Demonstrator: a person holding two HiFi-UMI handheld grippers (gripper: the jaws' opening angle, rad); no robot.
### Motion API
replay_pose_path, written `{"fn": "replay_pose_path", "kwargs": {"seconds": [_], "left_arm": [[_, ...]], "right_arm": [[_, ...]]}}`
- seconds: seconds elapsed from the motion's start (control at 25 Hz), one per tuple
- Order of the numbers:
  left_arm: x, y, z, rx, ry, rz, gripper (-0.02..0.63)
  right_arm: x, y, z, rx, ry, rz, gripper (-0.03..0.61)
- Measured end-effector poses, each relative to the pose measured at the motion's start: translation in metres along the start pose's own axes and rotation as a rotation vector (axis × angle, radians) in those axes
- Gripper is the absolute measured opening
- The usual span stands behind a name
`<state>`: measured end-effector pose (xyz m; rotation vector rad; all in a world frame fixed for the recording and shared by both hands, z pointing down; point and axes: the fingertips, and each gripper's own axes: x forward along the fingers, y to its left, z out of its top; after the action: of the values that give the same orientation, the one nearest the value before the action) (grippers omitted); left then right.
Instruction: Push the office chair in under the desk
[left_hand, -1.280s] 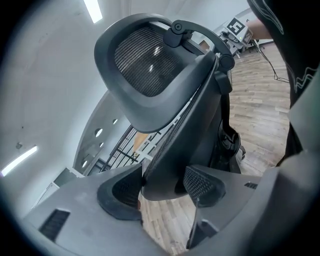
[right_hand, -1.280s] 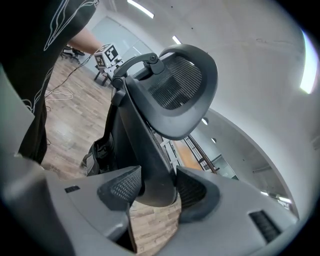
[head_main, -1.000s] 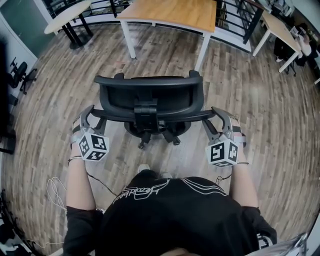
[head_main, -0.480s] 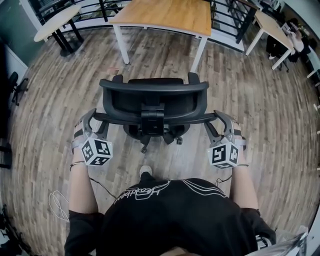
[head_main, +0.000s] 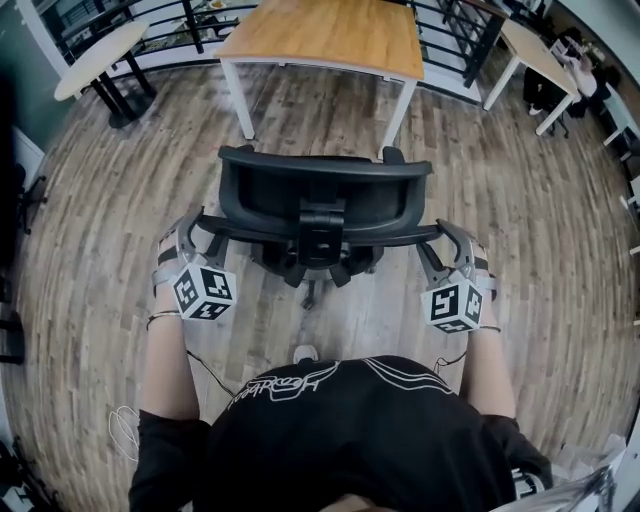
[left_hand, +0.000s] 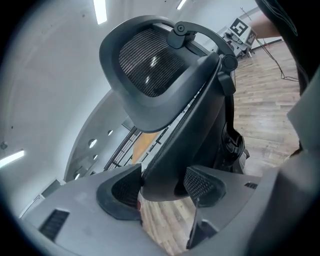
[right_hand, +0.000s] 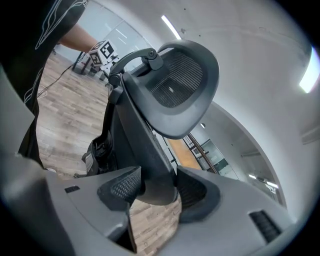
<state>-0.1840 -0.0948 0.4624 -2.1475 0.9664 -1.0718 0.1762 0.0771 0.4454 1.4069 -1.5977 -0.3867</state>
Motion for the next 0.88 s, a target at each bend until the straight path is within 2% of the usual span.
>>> {"fn": "replay_pose_path", "kwargs": {"seconds": [0.44,0.64,0.88], "left_arm": [[0.048,0.035,-0.006,0.025,-0.031,-0.040,0.252],[0.072,0.051,-0.004,0.020,-0.023,-0.038,0.252],[0.109,0.080,0.006,-0.004,-0.016,-0.037,0.252]], "right_arm": [[0.039,-0.011,0.020,0.025,0.053,-0.044,0.245],[0.060,-0.022,0.025,0.035,0.033,-0.041,0.245],[0.100,-0.054,0.034,0.039,0.009,-0.038,0.245]]}}
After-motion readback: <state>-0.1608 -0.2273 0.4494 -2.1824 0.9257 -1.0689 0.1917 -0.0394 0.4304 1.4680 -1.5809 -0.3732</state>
